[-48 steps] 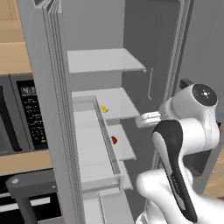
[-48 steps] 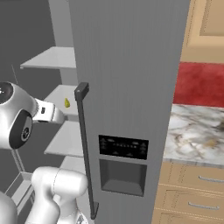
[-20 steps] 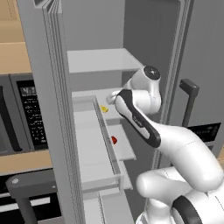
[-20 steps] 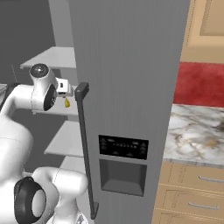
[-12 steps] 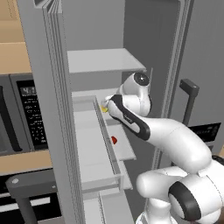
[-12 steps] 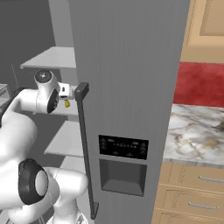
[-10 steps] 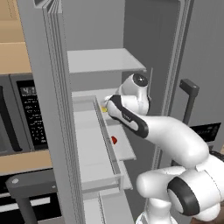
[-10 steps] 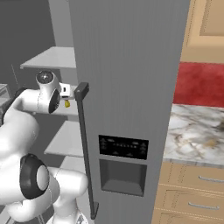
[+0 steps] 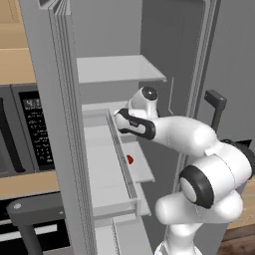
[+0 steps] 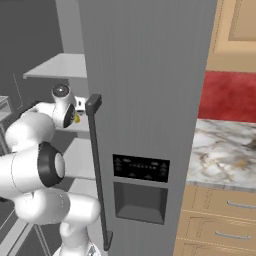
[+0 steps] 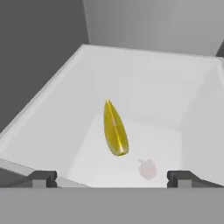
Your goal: Take the lemon wedge from the fridge and place it on the plate with fish on the dining counter.
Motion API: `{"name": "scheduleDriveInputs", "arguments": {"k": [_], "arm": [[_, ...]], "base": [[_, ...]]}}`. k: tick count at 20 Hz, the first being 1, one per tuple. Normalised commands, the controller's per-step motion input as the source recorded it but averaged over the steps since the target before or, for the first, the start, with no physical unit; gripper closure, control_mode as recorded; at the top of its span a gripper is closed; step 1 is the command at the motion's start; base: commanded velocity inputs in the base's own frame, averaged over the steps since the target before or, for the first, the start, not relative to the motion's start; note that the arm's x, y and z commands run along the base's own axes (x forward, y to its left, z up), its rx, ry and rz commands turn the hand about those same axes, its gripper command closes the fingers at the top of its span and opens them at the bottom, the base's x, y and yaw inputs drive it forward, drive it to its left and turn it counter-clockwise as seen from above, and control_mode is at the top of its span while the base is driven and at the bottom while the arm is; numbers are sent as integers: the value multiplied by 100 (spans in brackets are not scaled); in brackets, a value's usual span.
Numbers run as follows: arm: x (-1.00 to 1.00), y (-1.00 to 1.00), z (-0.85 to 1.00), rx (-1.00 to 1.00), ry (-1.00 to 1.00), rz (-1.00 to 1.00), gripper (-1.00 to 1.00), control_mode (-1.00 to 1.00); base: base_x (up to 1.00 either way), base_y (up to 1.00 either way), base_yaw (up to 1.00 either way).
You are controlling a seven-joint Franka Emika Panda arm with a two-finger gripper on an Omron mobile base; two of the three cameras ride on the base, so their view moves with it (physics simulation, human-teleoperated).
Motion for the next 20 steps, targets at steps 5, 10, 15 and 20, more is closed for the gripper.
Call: {"name": "scheduleDriveInputs", "arguments": {"k": [5, 10, 15, 20], "arm": [[41, 22, -47, 0, 1, -7, -100, -100], [52, 15, -17, 0, 0, -12, -100, -100], [23, 12, -3, 0, 4, -1, -100, -100], [17, 3, -37, 0, 12, 0, -100, -100]], "base": [[0, 0, 0], [0, 0, 0], [0, 0, 0], [0, 0, 0]]}}
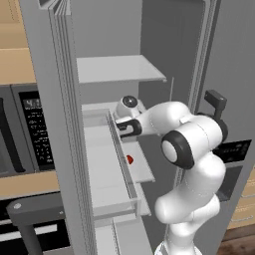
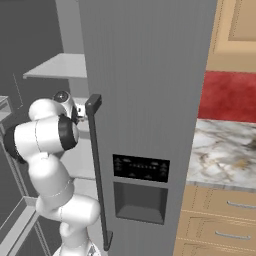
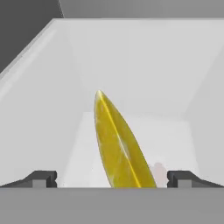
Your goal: Take the lemon wedge from the fridge and place it on the plate with fish on the dining counter.
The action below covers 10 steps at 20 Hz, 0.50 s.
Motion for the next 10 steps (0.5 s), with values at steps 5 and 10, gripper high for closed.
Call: {"name": "scheduleDriveInputs", "arguments": {"k": [5, 10], "arm": [[32, 0, -41, 0, 9, 0, -100, -100], [39, 0, -23, 0, 0, 0, -100, -100]], "base": [[0, 0, 0], [0, 0, 0]]}}
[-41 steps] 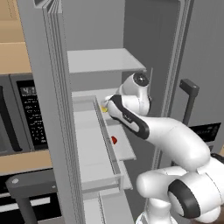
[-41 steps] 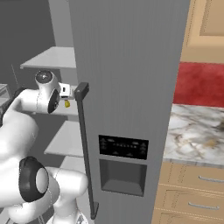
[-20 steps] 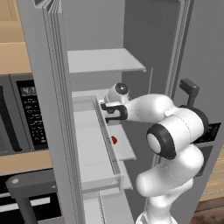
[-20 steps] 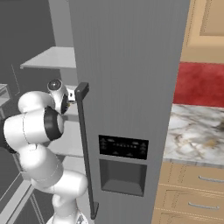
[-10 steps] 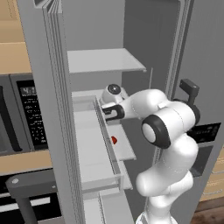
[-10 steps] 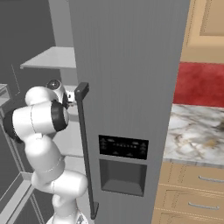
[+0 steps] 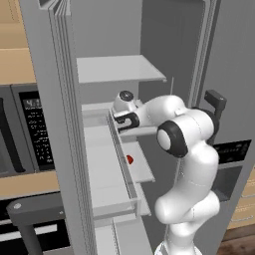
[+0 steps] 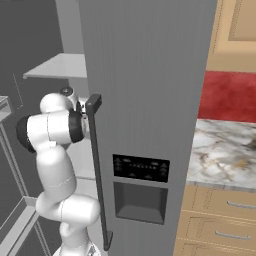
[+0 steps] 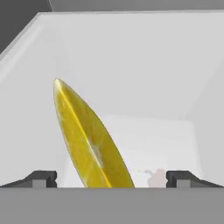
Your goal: Take the lemon wedge from the fridge and place it on the plate with fish on the dining counter.
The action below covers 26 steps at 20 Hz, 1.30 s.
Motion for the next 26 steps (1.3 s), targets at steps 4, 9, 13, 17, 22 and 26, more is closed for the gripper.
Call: {"name": "scheduleDriveInputs", "arguments": {"k": [4, 9, 13, 17, 22, 26], "arm": [[25, 0, -54, -3, 0, 0, -100, -100], [17, 0, -91, -7, 6, 0, 100, -100], [3, 0, -95, -5, 1, 0, 100, -100], [4, 0, -21, -5, -5, -1, 100, -100], [-86, 0, -1, 0, 0, -1, 100, -100], [-100, -7, 59, 3, 0, -9, 100, -100]], "base": [[0, 0, 0], [0, 0, 0], [0, 0, 0], [0, 0, 0], [0, 0, 0], [0, 0, 0]]}}
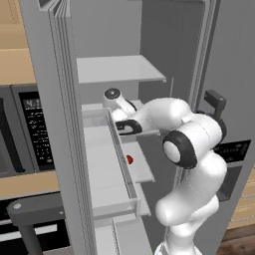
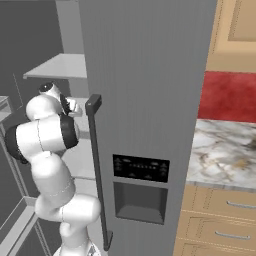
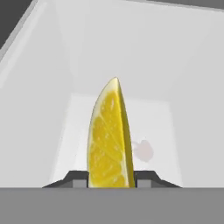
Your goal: Take the lemon wedge from the fridge and place it on the plate with fish on the dining counter.
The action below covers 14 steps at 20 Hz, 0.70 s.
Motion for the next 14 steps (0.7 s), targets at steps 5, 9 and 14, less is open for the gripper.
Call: {"name": "scheduleDriveInputs", "arguments": {"k": [5, 9, 14], "arm": [[-100, -48, 100, 10, -7, -14, 100, -100], [-100, -69, 60, 13, -26, -7, 100, -100], [-100, -59, 28, 7, -37, -6, 100, -100]], "base": [[0, 0, 0], [0, 0, 0], [0, 0, 0]]}}
